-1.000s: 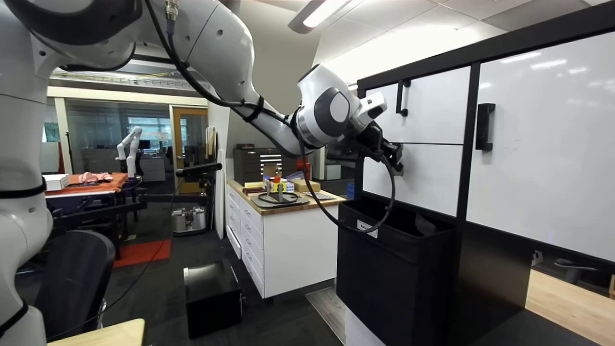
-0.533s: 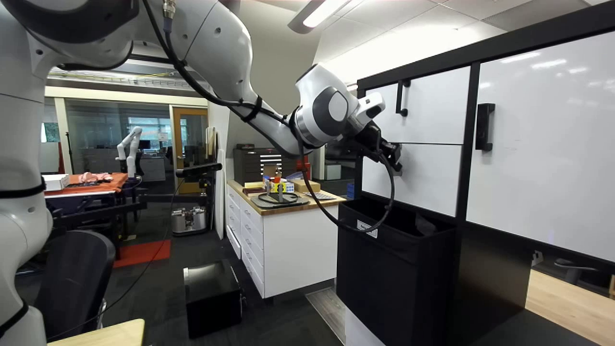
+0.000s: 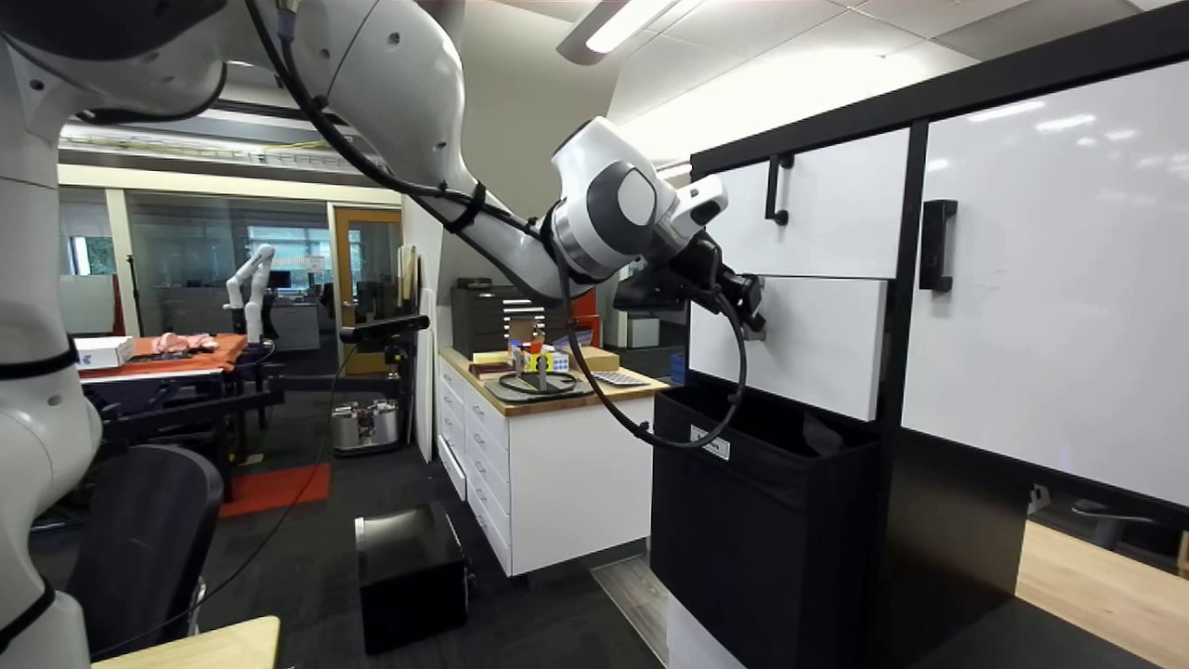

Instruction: Open the bottom left drawer of the cabinet

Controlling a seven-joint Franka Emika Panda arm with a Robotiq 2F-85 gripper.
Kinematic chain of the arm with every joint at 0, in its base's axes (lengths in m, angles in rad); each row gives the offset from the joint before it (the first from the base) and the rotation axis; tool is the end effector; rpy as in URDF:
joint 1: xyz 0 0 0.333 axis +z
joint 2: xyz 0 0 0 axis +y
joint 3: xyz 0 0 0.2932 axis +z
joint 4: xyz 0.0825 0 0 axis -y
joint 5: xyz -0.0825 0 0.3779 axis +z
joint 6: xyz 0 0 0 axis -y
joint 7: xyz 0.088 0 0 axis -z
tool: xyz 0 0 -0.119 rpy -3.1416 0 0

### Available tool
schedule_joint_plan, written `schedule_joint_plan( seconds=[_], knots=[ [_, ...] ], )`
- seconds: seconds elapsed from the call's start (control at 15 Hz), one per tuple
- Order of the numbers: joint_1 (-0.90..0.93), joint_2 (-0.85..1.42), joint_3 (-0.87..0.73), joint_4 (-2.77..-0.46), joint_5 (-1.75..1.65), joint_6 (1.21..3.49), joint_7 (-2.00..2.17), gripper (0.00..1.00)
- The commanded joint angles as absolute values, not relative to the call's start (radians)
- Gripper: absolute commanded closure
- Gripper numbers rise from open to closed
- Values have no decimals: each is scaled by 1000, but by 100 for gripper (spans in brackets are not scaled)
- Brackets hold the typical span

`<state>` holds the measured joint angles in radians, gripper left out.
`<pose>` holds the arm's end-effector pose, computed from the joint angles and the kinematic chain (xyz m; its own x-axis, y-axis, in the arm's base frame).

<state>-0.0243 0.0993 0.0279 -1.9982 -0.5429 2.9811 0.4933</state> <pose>0.6221 0.0368 0.4822 0.6187 0.0437 0.7844 -0.0344 -0.9960 0.0827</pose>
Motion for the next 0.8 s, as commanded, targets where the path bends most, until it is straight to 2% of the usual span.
schedule_joint_plan(
  seconds=[0.0,0.73],
  knots=[
    [-21,19,20,-2130,-568,2956,534,95],
    [-10,-146,29,-2338,-467,2902,485,95]
  ],
)
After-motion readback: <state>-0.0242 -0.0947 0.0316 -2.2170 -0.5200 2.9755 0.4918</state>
